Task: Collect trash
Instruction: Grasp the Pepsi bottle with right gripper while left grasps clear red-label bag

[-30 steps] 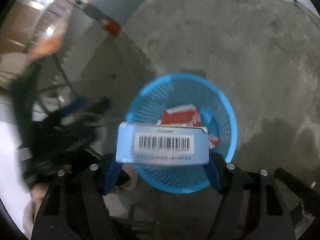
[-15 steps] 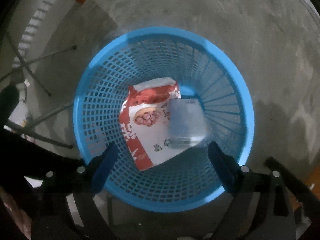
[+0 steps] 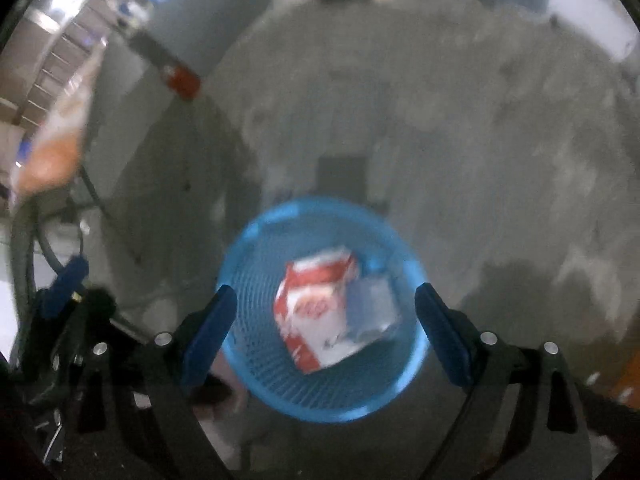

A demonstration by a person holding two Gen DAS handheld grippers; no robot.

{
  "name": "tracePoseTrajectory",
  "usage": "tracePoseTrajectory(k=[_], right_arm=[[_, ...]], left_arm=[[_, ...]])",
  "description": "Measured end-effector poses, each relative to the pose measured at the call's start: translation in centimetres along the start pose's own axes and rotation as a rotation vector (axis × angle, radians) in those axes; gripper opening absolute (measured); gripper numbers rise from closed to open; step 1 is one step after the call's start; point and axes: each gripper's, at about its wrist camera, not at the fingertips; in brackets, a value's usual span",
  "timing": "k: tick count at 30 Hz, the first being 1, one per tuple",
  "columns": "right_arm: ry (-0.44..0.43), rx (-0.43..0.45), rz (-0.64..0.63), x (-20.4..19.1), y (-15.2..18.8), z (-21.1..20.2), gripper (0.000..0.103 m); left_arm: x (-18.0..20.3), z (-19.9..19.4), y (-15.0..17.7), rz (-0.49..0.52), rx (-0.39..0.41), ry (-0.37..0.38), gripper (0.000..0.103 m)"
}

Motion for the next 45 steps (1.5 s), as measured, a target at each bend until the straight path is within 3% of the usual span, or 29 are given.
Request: tracePoseTrajectory(k=[2,5,8,12,14,16,18,20,24,26,28,32,35,40,43,45], right_arm=[[0.018,0.074,-0.008,0.2,0.1,-2.9,0.086],[-0.021,0.140,-0.012,-0.2,0.0,-6.2,0.086],[-0.132,0.221,-0.029,-2.3,0.1,-9.9,0.086],[-0.240,0.312,-0.191,-8.4,0.4,-13.9,0.087],[-0.286,0.338,-0.271,-12.0,0.4,-14.8,0.090],[-0.341,0.334,-0.339,-15.1,-0.1,-15.1,0.094],[-0.353,0.305,-0.420,-18.7,-1.0,-14.6,0.094],[-0.311,0.276,-0.522,-23.3,-1.9,-13.3,0.094],[-0.281,0.278,-0.715,-31.5,-2.5,-10.2,0.095],[-0.244,0.284,-0.793,-35.0,-2.8,-8.5,0.095],[-0.212,0.237,-0.872,-39.1,-3.9,-6.2,0.095],[-0.196,0.161,-0.978,-43.9,-6.2,-4.2,0.095],[-0.236,0.101,-1.104,-46.8,-6.7,-3.1,0.095],[-0.020,0.168,-1.404,-51.6,-4.0,-0.4,0.095],[0.051,0.171,-1.446,-53.0,-3.8,1.3,0.095],[0.155,0.183,-1.461,-54.2,-3.8,3.1,0.095]], left_arm=[[-0.6,-2.7,0.1,-0.026,0.055,0.010,0.066],[-2.6,-7.7,-0.1,-0.097,0.157,0.013,0.066],[-5.7,-12.8,-0.4,-0.193,0.240,-0.057,0.066],[-12.1,-19.9,1.0,-0.378,0.391,-0.092,0.067],[-16.8,-22.3,2.2,-0.494,0.403,-0.144,0.067],[-21.3,-23.2,3.3,-0.599,0.383,-0.131,0.067],[-27.2,-23.8,6.1,-0.772,0.378,-0.110,0.066],[-31.9,-23.6,8.7,-0.881,0.382,-0.066,0.066],[-38.5,-21.9,13.0,-1.029,0.307,-0.090,0.065],[-41.0,-20.7,14.1,-1.078,0.301,-0.004,0.065],[-42.6,-19.6,14.8,-1.120,0.298,0.082,0.065],[-44.8,-18.2,14.8,-1.185,0.316,0.150,0.064],[-45.8,-17.7,13.9,-1.175,0.320,0.141,0.063],[-46.9,-17.0,12.5,-1.165,0.328,0.122,0.061],[-47.4,-16.4,12.0,-1.153,0.328,0.107,0.052],[-47.5,-16.4,11.8,-1.129,0.321,0.102,0.048]])
Point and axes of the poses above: each gripper's, at about its wrist camera, not at the fingertips, and z roughly the way its jaws point, x to its right, y to its underside, and after that the axes turned 7 degrees about -x, right-handed
